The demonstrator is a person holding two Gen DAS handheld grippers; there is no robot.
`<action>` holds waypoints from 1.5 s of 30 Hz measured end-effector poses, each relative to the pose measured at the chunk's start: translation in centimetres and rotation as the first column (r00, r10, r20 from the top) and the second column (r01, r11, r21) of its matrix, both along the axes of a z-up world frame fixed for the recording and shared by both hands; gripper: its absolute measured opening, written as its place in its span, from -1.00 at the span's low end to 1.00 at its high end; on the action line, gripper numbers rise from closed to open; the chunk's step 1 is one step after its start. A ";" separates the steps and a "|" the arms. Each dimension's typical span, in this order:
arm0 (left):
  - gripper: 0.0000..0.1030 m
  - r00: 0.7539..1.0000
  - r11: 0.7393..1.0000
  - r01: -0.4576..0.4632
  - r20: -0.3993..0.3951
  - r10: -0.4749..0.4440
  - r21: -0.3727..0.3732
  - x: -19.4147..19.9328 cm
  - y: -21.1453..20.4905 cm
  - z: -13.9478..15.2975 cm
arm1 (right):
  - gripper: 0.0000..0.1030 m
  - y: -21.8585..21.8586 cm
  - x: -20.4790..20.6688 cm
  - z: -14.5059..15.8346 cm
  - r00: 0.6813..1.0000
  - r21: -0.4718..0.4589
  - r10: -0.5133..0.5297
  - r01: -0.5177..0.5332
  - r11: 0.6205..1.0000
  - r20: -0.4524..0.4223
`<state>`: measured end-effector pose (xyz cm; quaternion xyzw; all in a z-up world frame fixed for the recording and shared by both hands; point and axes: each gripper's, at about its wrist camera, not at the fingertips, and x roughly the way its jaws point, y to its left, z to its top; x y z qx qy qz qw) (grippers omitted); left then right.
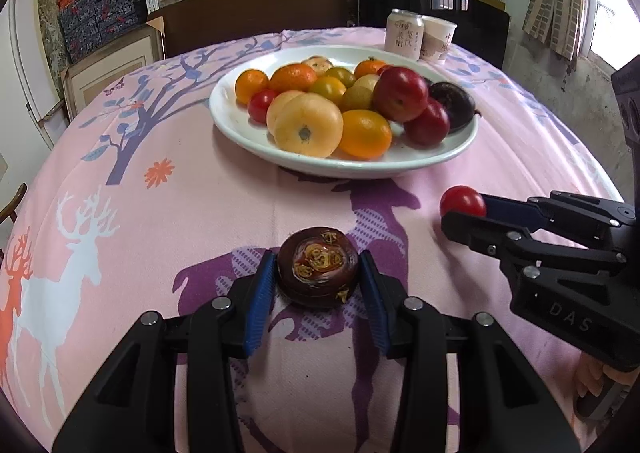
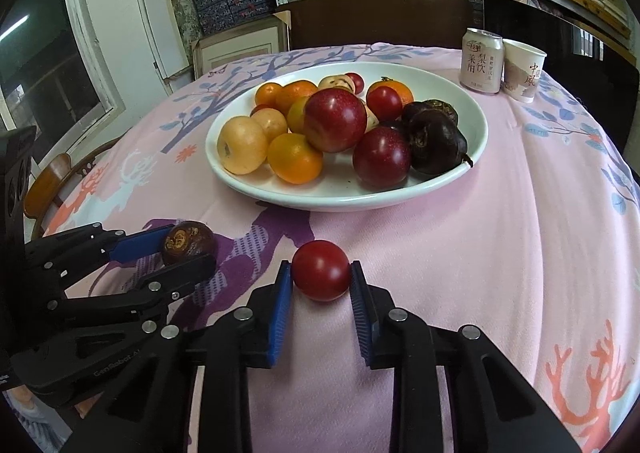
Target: Organize fruits
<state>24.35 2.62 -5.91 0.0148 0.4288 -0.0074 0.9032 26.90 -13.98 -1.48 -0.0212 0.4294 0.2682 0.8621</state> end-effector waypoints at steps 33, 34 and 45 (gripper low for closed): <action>0.91 0.992 0.997 -0.075 0.101 0.074 0.004 8.9 1.3 4.8 | 0.64 -3.9 5.5 5.3 0.954 0.114 -0.253 0.236 0.965 0.162; 0.91 0.992 0.997 -0.082 0.101 0.081 0.012 8.0 1.2 4.8 | 0.70 -4.3 4.4 5.4 0.949 0.109 -0.263 0.246 0.963 0.176; 0.91 0.972 0.986 -0.164 0.174 0.159 0.020 -0.2 1.3 6.1 | 0.93 -7.7 -2.4 5.2 0.877 0.099 -0.390 0.378 0.920 0.279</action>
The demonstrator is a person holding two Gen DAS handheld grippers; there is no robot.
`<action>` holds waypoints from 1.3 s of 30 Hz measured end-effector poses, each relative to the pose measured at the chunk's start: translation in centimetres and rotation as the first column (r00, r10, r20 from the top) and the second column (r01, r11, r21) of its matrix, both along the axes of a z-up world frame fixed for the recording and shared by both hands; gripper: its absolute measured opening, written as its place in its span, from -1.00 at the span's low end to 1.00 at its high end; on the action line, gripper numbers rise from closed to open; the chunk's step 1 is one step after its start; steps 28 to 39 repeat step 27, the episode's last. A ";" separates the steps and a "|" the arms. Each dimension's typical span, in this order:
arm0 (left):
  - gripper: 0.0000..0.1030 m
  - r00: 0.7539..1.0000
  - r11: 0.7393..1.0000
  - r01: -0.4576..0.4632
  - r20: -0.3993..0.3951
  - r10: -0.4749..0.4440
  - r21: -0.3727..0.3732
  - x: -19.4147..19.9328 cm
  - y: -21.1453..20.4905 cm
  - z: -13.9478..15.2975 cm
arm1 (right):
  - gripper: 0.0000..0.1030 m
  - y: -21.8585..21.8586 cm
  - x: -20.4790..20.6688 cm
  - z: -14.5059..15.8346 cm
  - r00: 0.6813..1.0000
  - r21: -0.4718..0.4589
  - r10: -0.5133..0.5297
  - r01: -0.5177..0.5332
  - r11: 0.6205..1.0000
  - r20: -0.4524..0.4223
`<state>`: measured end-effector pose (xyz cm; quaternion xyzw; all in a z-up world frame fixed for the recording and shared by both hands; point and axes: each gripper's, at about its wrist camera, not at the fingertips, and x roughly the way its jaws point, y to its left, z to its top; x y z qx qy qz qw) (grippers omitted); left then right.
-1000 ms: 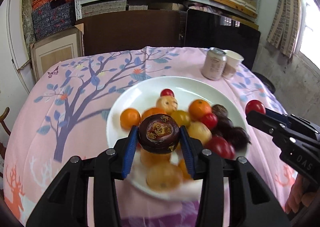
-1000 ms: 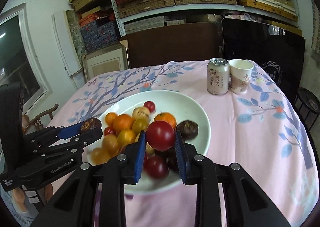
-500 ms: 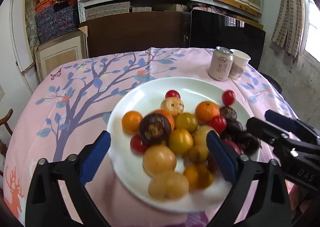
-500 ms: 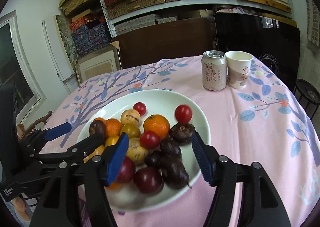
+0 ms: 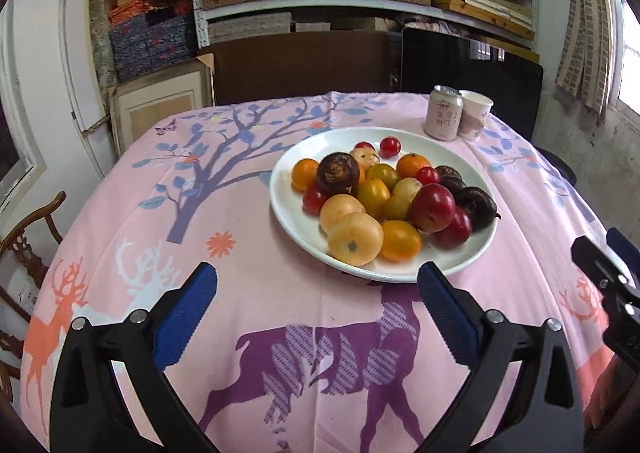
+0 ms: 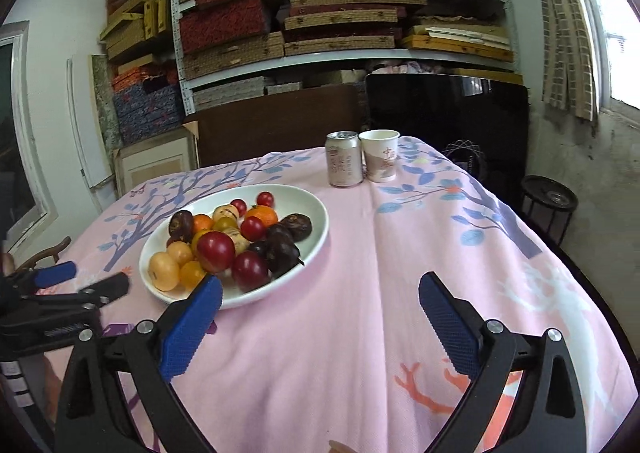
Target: Organize fruits
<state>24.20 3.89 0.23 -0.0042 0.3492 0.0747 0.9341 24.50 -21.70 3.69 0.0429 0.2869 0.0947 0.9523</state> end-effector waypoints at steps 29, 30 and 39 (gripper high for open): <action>0.91 1.000 1.000 0.014 -0.009 -0.014 -0.022 -0.2 -0.1 -0.1 | 0.93 1.9 0.0 -1.0 0.997 -0.052 0.064 -0.066 0.996 -0.045; 0.91 1.000 1.000 0.014 -0.009 -0.014 -0.022 -0.2 -0.1 -0.1 | 0.93 1.9 0.0 -1.0 0.997 -0.052 0.064 -0.066 0.996 -0.045; 0.91 1.000 1.000 0.014 -0.009 -0.014 -0.022 -0.2 -0.1 -0.1 | 0.93 1.9 0.0 -1.0 0.997 -0.052 0.064 -0.066 0.996 -0.045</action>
